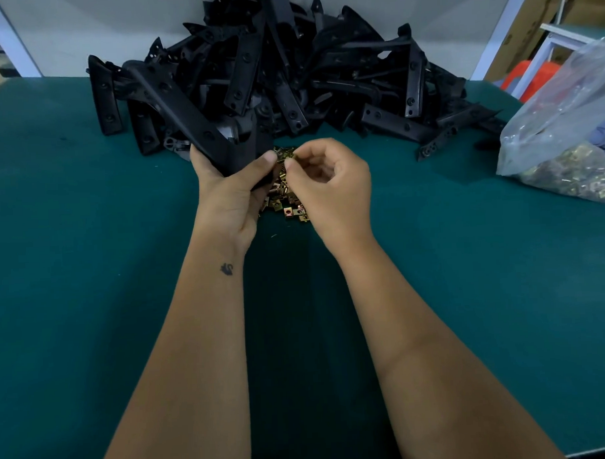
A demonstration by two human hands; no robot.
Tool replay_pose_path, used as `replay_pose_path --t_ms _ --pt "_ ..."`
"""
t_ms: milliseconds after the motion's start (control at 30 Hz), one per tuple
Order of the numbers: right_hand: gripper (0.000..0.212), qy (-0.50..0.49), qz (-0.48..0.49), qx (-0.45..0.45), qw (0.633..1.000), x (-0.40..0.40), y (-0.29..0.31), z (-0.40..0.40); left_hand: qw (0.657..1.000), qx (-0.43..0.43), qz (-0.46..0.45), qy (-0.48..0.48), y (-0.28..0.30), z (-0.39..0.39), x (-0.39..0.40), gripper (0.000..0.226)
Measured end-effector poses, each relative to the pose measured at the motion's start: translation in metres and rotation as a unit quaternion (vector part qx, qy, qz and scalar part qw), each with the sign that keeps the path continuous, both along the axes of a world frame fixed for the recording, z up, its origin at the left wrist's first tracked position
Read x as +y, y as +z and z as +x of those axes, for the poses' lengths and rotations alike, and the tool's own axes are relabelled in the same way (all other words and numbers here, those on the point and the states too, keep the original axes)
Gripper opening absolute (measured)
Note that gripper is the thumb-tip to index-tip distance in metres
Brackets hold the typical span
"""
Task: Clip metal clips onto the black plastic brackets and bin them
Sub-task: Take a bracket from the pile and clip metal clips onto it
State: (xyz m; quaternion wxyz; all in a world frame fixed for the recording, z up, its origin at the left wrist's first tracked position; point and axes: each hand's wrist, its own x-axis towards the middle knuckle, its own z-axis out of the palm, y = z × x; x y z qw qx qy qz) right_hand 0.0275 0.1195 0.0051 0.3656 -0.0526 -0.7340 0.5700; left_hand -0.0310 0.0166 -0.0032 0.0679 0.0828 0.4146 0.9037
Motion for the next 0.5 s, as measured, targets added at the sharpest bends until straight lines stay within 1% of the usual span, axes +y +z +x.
replay_pose_path --t_ms 133,267,333,500 --pt "0.015 0.011 -0.042 -0.013 0.999 0.0011 -0.0002 -0.0017 0.999 0.025 0.023 -0.032 0.0010 0.0025 0.0012 0.074" --pt "0.012 0.013 -0.062 -0.012 0.998 0.0007 -0.0013 -0.0037 0.997 0.056 -0.005 -0.045 0.0009 0.0046 0.0029 0.079" --pt "0.012 0.015 -0.065 -0.014 0.998 0.0003 -0.0019 -0.0041 0.997 0.060 -0.006 -0.044 0.0002 0.0041 0.0031 0.075" --pt "0.011 0.039 -0.114 -0.017 0.993 0.0005 -0.0004 -0.0041 0.998 0.057 -0.014 -0.034 -0.0004 0.0030 0.0031 0.066"
